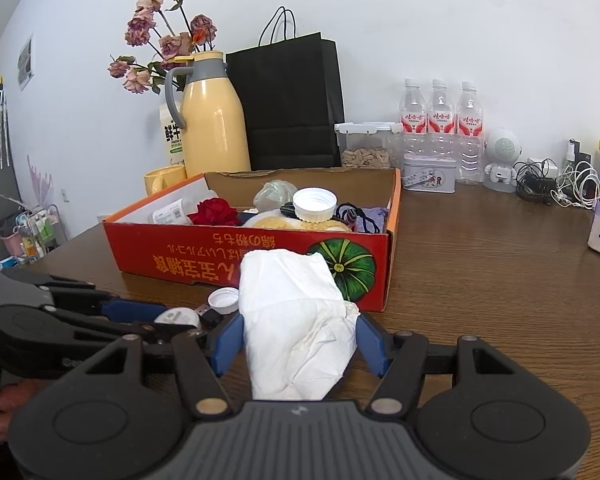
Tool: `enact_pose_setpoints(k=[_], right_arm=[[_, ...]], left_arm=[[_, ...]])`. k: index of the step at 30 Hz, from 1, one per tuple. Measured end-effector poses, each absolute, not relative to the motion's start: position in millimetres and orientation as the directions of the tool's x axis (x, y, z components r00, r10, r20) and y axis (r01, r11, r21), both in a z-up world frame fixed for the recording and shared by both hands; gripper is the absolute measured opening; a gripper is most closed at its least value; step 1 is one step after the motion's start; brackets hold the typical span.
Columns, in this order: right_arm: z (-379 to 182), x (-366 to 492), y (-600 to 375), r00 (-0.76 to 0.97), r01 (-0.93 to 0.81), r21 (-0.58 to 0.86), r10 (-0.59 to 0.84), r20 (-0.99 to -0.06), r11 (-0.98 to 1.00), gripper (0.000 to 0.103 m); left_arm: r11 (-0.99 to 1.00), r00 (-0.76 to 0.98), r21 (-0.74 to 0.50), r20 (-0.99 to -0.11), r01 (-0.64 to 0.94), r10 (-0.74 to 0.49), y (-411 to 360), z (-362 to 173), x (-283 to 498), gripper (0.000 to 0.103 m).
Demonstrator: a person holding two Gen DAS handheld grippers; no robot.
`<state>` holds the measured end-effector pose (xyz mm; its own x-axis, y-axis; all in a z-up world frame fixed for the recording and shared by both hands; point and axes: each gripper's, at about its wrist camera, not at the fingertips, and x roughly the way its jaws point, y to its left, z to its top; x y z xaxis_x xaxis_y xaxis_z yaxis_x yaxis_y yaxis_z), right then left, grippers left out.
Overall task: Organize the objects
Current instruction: 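Grasp the white cloth with the right gripper while the left gripper grasps the round white puck, then carry the white cloth and round white puck into the box and open both grippers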
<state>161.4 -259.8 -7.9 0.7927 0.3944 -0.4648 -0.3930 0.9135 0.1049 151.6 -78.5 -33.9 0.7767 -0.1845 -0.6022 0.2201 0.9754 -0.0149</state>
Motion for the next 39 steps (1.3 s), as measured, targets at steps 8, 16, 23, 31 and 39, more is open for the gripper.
enact_pose_setpoints(k=[8,16,23,31,39], right_arm=[[-3,158,-258,0.801,-0.395,0.092,0.392,-0.452,0.914,0.061],[17,157,-245,0.817,-0.428,0.052,0.411,-0.404,0.902,0.061],[45,175,-226,0.841,-0.447,-0.004,0.418,-0.344,0.895,0.061],[70,224,-193,0.853,-0.449,-0.043,0.413,-0.32,0.893,0.061],[68,277,-169,0.86,-0.417,-0.033,0.382,-0.337,0.908,0.061]], left_arm=[[0.985,0.809,-0.018,-0.568,0.172,-0.151,-60,-20,149,0.041],[0.989,0.861,-0.006,-0.491,0.149,-0.133,-48,5,151,0.041],[0.994,0.9,-0.008,-0.422,0.111,-0.104,-38,29,172,0.041],[0.998,0.92,-0.035,-0.386,0.057,-0.066,-27,45,212,0.041],[0.999,0.925,-0.041,-0.379,-0.001,-0.014,-19,43,255,0.041]])
